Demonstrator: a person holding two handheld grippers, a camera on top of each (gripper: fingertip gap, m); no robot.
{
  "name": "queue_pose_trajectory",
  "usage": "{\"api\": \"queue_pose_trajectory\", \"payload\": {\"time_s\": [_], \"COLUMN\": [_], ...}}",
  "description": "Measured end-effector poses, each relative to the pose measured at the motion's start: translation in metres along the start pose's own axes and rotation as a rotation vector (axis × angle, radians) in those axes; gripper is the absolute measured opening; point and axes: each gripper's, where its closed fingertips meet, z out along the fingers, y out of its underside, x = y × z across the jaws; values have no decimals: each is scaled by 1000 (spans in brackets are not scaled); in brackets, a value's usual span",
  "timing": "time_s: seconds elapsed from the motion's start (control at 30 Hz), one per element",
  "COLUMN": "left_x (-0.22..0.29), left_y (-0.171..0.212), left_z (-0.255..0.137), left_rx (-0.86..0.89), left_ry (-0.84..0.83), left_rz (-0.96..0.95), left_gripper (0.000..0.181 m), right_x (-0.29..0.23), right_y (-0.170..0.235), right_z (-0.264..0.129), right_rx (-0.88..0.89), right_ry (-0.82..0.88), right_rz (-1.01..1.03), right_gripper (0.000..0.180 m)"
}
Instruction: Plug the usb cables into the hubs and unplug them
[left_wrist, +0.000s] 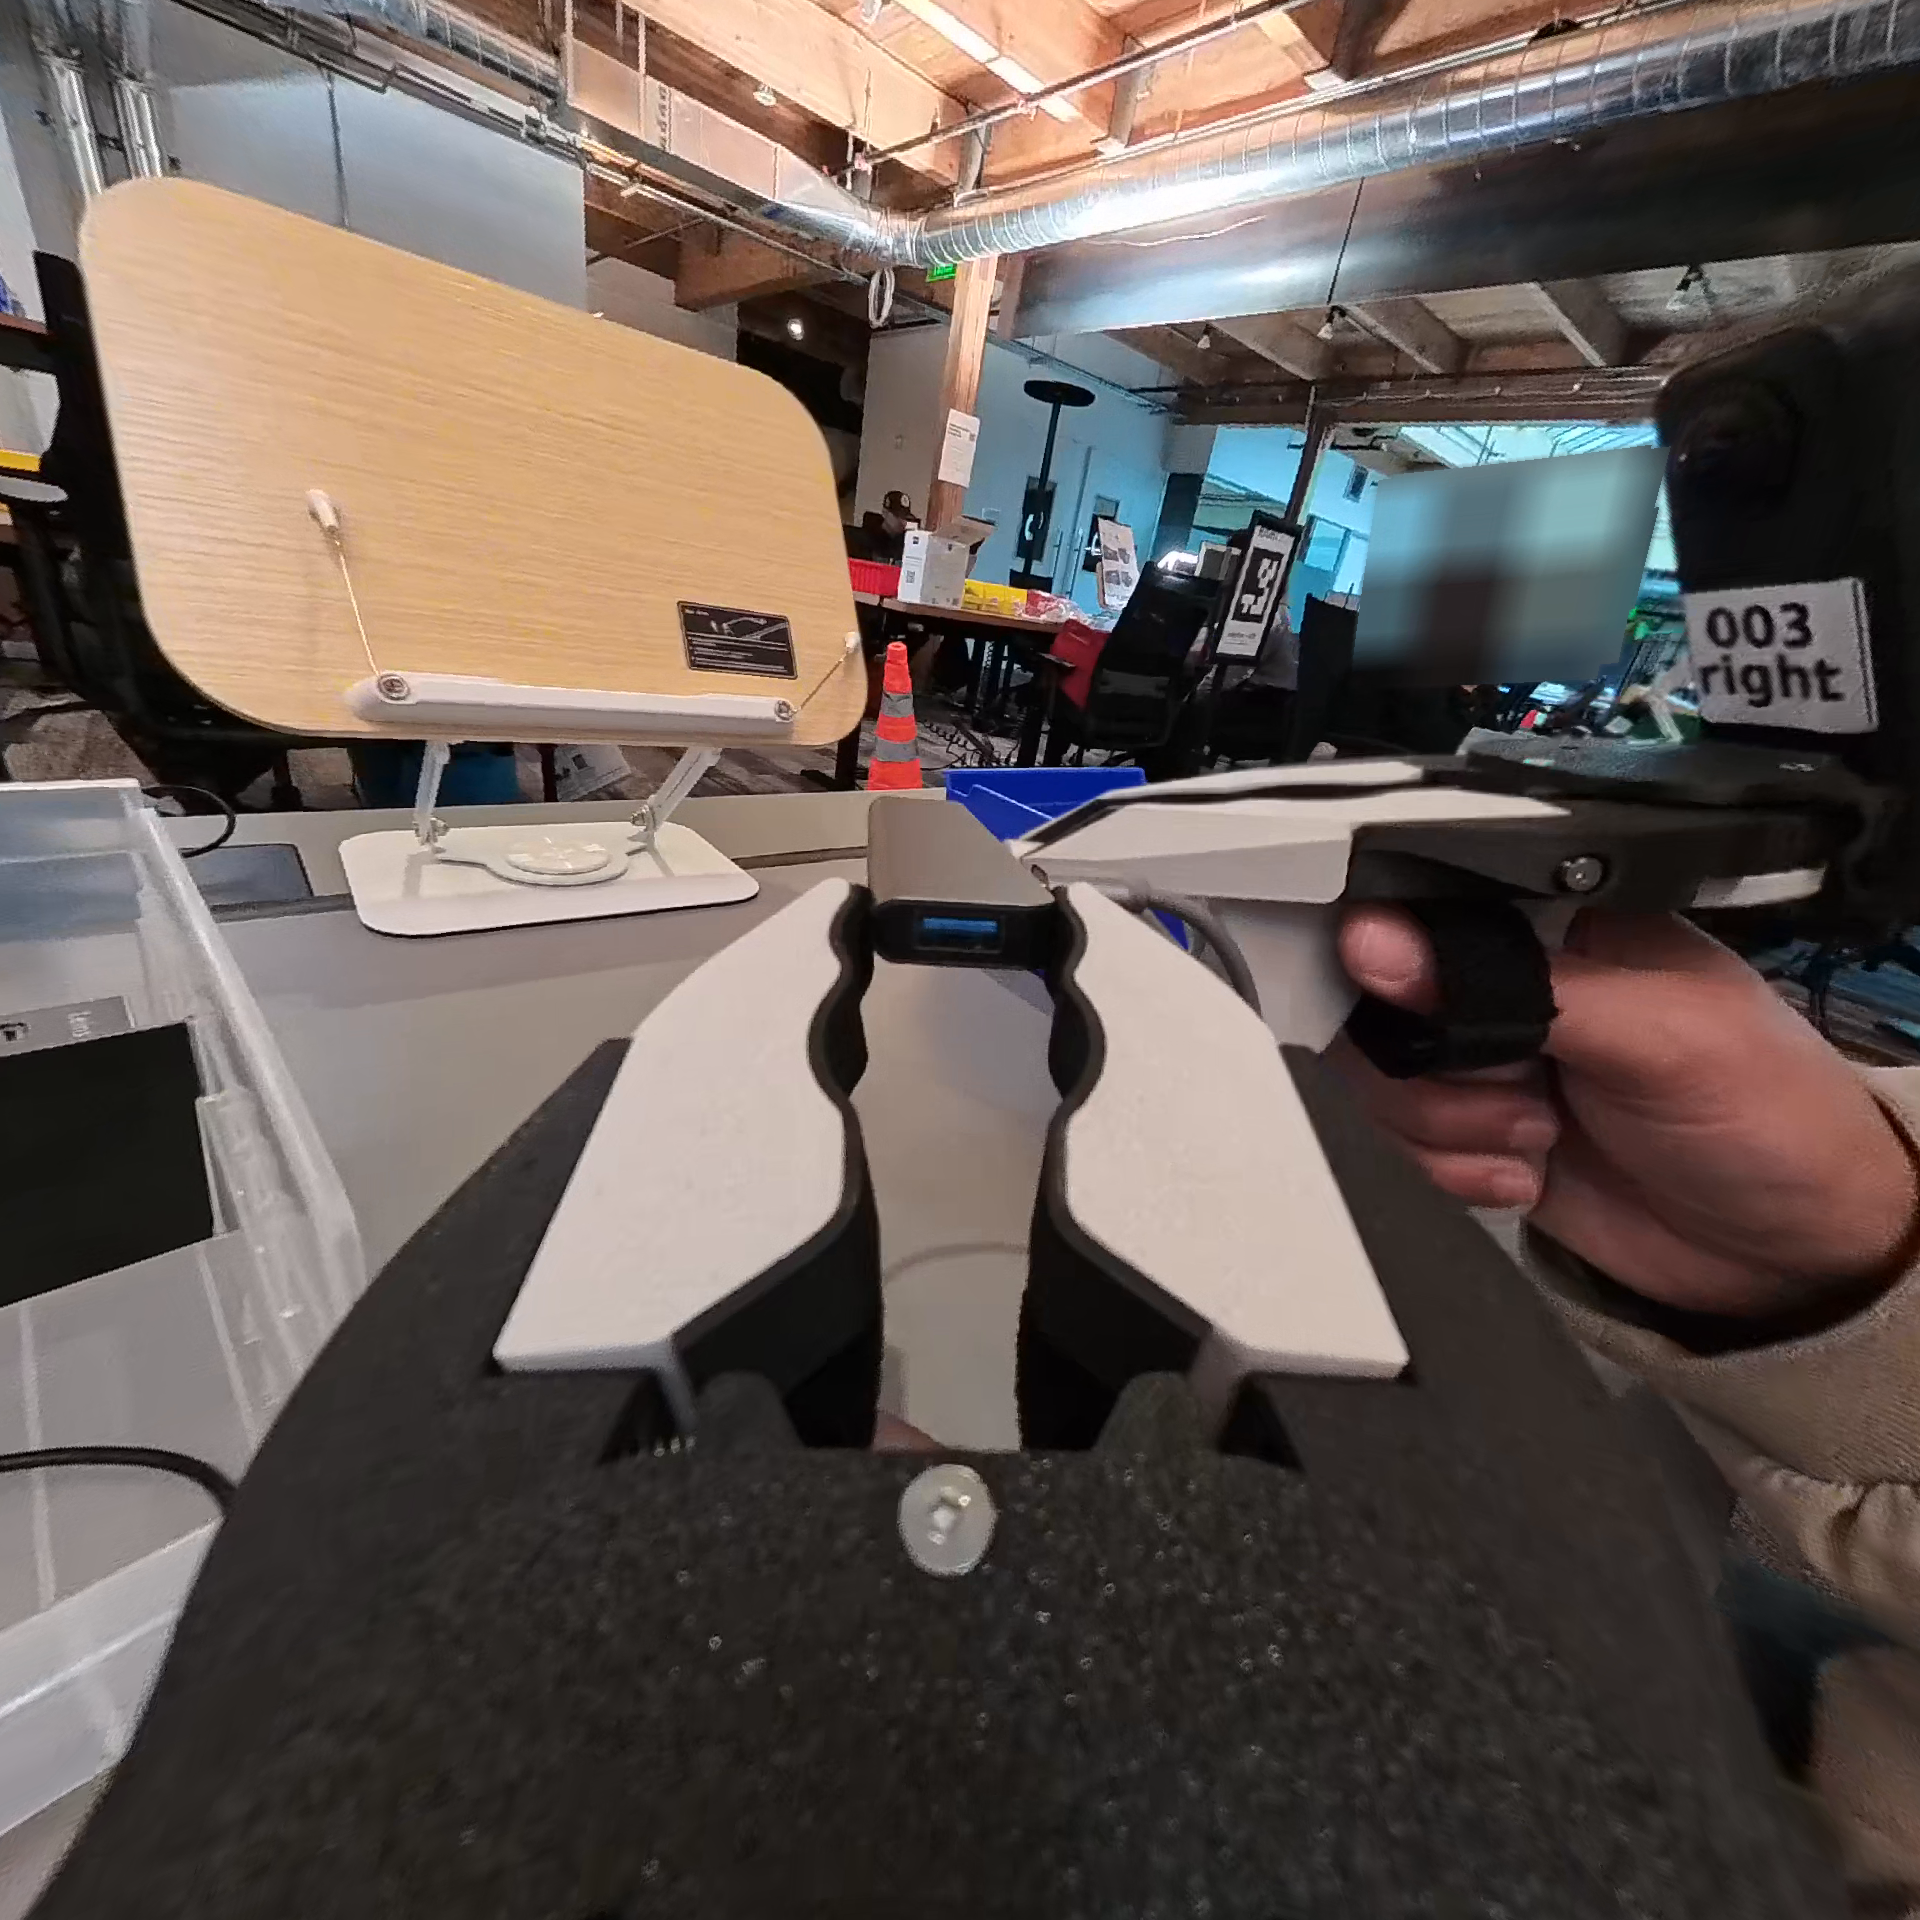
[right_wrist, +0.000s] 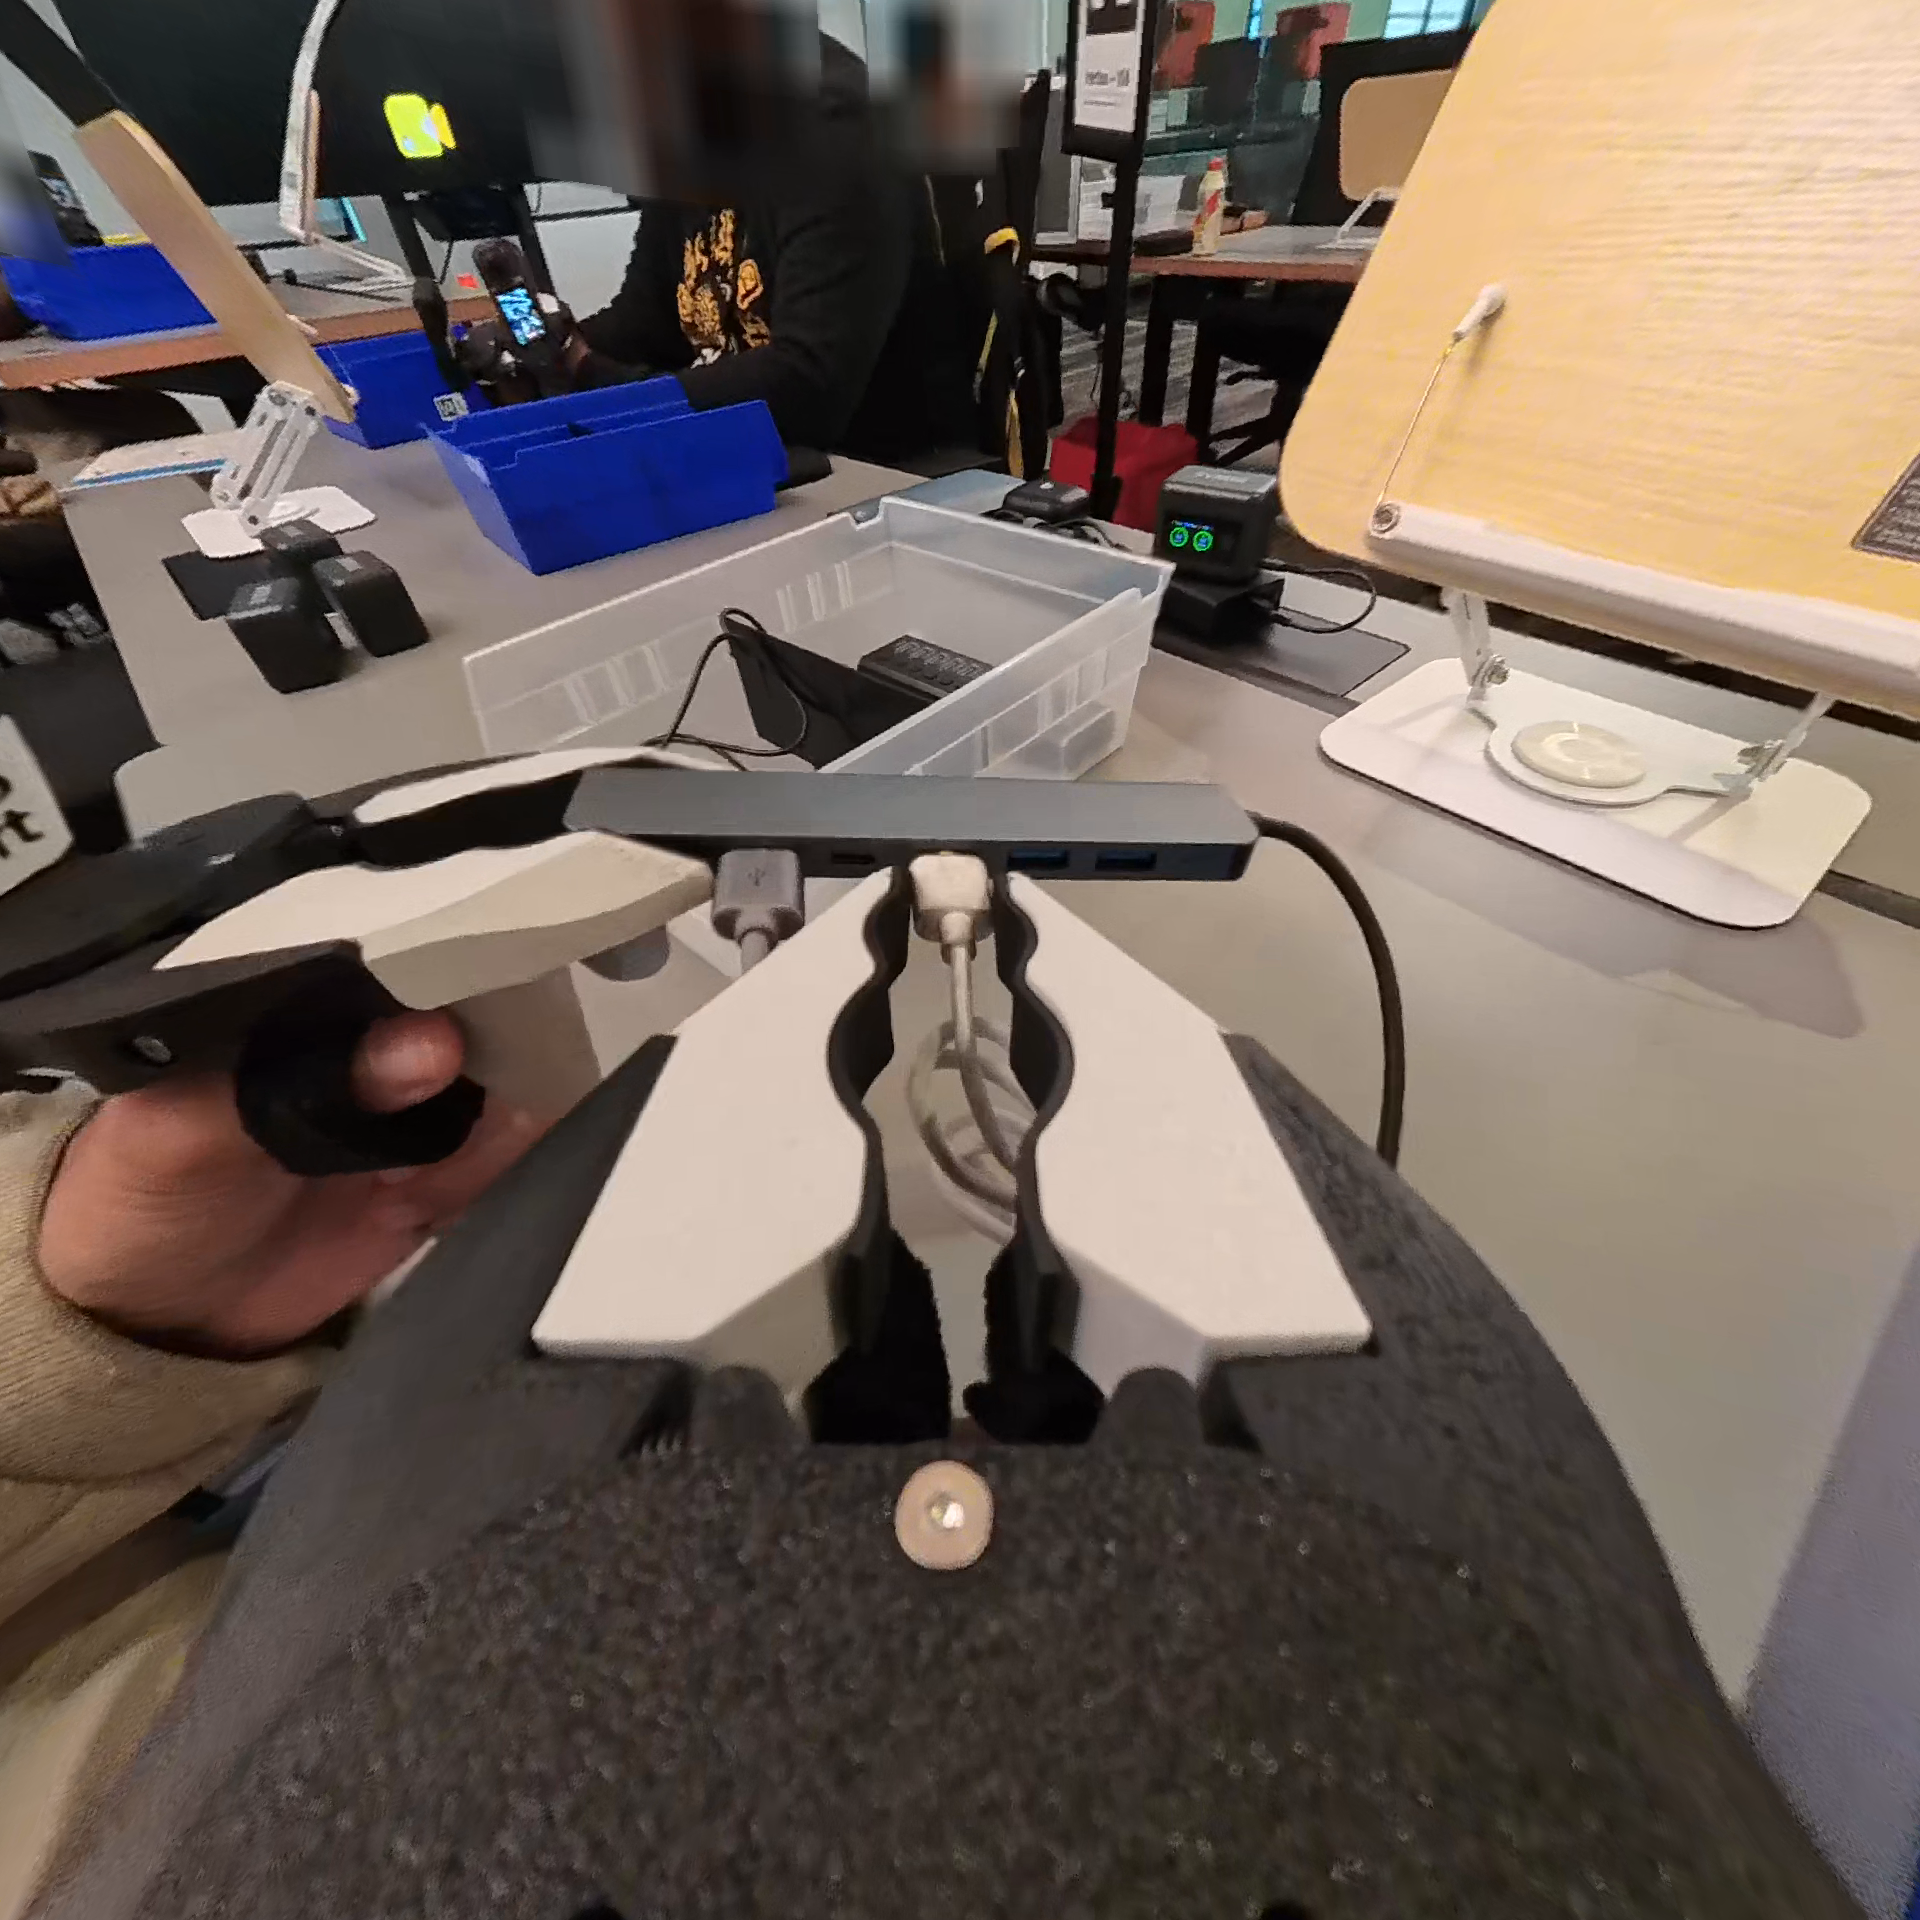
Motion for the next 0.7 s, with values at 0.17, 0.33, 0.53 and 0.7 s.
{"api": "queue_pose_trajectory", "payload": {"time_s": [0.17, 0.33, 0.53, 0.7], "left_x": [-1, 1, 26, 43], "left_y": [-6, -24, -23, -12], "left_z": [-4, -17, -24, -15], "left_rx": [9, 103, 158, 156], "left_ry": [35, 148, 261, 265], "left_rz": [33, 37, 235, 325], "left_gripper": [32, 32, 32, 32], "right_x": [-6, -4, -3, -10], "right_y": [-3, -14, -21, -20], "right_z": [0, -23, -35, -33], "right_rx": [0, -64, -100, -100], "right_ry": [-120, -447, -770, -790], "right_rz": [58, 370, 841, 881], "right_gripper": [15, 26, 39, 15]}}
